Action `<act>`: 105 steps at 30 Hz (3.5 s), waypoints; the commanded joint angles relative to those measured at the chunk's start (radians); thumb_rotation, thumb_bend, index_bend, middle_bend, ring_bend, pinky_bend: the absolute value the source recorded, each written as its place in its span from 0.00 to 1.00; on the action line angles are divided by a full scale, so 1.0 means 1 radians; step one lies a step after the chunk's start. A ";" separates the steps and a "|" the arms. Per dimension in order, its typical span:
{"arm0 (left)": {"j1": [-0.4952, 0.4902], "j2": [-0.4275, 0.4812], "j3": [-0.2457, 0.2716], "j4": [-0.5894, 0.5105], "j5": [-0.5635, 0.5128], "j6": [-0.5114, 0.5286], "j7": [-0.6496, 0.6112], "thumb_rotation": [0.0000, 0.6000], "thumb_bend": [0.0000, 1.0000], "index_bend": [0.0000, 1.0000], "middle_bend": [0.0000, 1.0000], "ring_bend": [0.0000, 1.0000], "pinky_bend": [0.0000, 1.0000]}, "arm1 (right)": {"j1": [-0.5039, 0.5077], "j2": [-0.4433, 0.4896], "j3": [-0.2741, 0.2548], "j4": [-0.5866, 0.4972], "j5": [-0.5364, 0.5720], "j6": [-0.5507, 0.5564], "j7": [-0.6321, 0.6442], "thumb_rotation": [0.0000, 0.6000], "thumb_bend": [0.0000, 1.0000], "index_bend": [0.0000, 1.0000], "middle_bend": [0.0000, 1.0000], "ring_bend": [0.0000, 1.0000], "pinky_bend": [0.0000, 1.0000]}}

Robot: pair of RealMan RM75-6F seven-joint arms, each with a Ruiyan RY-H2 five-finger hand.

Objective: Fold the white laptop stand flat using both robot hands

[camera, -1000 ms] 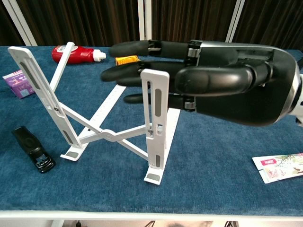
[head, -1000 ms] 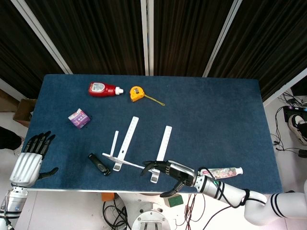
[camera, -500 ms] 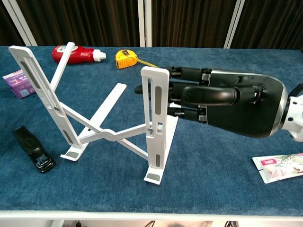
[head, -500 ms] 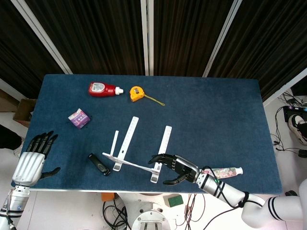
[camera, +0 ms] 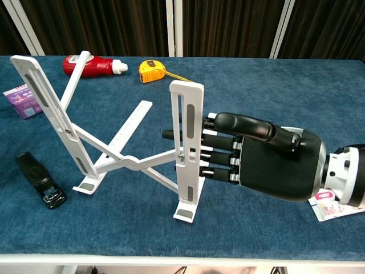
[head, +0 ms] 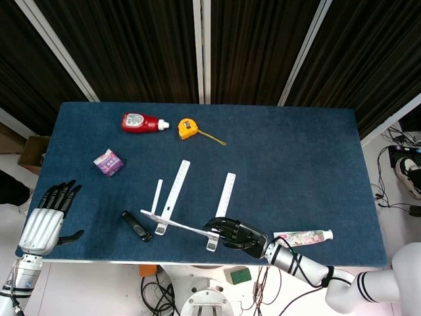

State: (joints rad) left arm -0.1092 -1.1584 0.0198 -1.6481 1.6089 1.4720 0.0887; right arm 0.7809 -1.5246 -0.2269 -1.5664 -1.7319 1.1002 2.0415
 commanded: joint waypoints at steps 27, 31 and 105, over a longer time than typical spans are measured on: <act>-0.239 -0.055 -0.007 0.102 0.239 -0.014 -0.980 1.00 0.17 0.06 0.04 0.00 0.13 | -0.076 0.279 -0.023 -0.089 0.042 0.027 -0.587 1.00 0.18 0.29 0.24 0.01 0.01; -0.287 -0.073 -0.005 0.101 0.276 -0.017 -1.023 1.00 0.17 0.06 0.04 0.00 0.13 | -0.091 0.276 -0.021 -0.082 0.041 0.029 -0.579 1.00 0.18 0.29 0.24 0.01 0.01; -0.282 -0.105 0.162 0.082 0.127 -0.025 -0.671 1.00 0.17 0.06 0.05 0.00 0.16 | -0.106 -0.035 0.196 -0.160 0.194 -0.164 -1.276 1.00 0.00 0.00 0.05 0.00 0.00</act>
State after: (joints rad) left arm -0.4253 -1.2993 0.1925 -1.5335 1.7639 1.4267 -0.6512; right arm 0.6667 -1.4998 -0.0741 -1.7143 -1.5847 0.9572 0.8281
